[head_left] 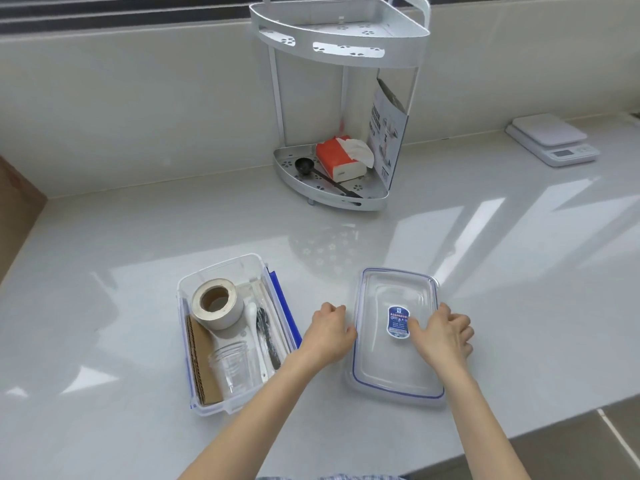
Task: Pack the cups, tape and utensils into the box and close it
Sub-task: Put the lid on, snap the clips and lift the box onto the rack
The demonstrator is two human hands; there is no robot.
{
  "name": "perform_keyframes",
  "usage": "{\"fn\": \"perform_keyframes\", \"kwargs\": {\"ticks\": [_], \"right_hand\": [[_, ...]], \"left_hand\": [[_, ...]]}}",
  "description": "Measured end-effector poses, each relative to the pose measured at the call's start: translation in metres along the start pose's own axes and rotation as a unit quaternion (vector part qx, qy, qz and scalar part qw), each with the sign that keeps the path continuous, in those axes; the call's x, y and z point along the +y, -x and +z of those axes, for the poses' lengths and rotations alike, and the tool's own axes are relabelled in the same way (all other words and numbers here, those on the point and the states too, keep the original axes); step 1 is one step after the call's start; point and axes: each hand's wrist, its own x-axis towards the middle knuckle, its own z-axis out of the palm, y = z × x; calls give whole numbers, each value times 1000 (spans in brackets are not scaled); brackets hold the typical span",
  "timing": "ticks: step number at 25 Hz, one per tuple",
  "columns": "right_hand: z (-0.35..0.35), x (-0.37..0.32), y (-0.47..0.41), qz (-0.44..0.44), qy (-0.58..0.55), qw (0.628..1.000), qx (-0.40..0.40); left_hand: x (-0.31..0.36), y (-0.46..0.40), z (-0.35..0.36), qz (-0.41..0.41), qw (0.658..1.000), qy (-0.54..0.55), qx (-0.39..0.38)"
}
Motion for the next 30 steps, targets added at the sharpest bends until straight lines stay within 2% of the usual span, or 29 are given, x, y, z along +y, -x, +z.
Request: {"fn": "perform_keyframes", "kwargs": {"ticks": [6,11,16,21,24,30], "right_hand": [[7,-2,5,-12,15,1000,-10],[4,-13,5,-20,-8,999,-28],[-9,-35,8,-76,-47,995,-33],[-10,-72,25,-172,-107,978,-44],[-1,-92,39,-235,-129,962,-53],[27,-123,63,-306,-130,938,-99]], "left_hand": [[6,6,8,-31,994,106,-3],[10,12,-2,-26,986,161,23],[10,15,-26,-11,966,224,130],[-13,31,-55,-21,920,321,223],[-38,47,-68,-45,900,330,281],[-84,75,-77,-105,872,339,338]]}}
